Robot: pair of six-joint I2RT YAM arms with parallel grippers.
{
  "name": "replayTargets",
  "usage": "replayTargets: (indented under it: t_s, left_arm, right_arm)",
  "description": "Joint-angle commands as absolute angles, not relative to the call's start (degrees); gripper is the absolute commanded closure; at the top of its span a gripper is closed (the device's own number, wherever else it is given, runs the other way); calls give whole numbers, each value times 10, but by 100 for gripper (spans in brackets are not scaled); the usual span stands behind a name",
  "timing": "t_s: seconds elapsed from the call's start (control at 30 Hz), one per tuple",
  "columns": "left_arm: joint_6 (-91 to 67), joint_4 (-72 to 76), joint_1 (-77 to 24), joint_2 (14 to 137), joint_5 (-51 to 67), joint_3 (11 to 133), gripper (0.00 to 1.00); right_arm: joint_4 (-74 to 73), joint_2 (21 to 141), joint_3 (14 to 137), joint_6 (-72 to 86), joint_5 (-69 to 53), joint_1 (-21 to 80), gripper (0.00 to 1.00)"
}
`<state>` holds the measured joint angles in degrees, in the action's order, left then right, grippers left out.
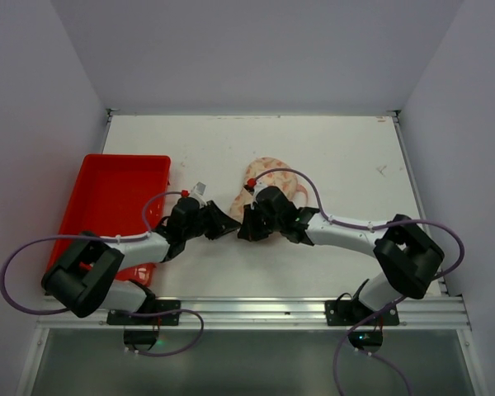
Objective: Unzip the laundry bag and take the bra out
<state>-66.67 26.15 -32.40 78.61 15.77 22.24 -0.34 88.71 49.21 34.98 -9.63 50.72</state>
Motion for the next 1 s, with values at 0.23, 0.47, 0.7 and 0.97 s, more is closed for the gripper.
replayTargets:
  t_s: [0.23, 0.47, 0.7, 0.97]
  left_arm:
    - [-654, 271, -300, 784, 158, 242, 100]
    - [-520, 167, -250, 800, 205, 313, 100]
    - [-454, 109, -228, 882, 241, 427, 95]
    - [-537, 132, -226, 881, 212, 447, 20]
  right_arm:
    - [-104, 758, 425, 331, -4, 500, 100]
    - [-209, 647, 362, 357, 38, 429, 100]
    - [-130, 657, 369, 350, -46, 440, 100]
    - [-41, 836, 505, 367, -126, 469, 100]
